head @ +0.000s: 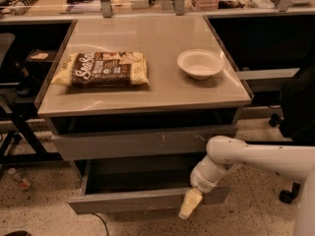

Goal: Open middle drawer

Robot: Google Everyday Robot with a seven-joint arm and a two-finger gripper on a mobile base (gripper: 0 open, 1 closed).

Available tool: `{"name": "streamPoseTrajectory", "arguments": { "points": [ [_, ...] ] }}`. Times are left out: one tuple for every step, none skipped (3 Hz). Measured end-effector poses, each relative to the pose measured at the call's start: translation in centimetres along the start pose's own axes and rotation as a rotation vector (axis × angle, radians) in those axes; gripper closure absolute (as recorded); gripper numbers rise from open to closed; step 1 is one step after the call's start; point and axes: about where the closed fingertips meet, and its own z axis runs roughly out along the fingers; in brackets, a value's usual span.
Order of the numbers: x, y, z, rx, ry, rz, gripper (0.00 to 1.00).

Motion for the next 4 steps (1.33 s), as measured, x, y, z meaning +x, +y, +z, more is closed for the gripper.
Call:
{"name": "streamPoseTrajectory", "arguments": {
  "points": [
    [-0.2,-0.7,2.6,-0.032,0.024,0.009,0.00],
    [1.8,-0.3,3.8,-0.059,0.078,0.030,0.00],
    [2.0,-0.3,3.9,-0.061,0.082,0.032,0.19],
    [2.0,-0.3,3.9,-0.061,0.082,0.032,0.42]
  ]
}}
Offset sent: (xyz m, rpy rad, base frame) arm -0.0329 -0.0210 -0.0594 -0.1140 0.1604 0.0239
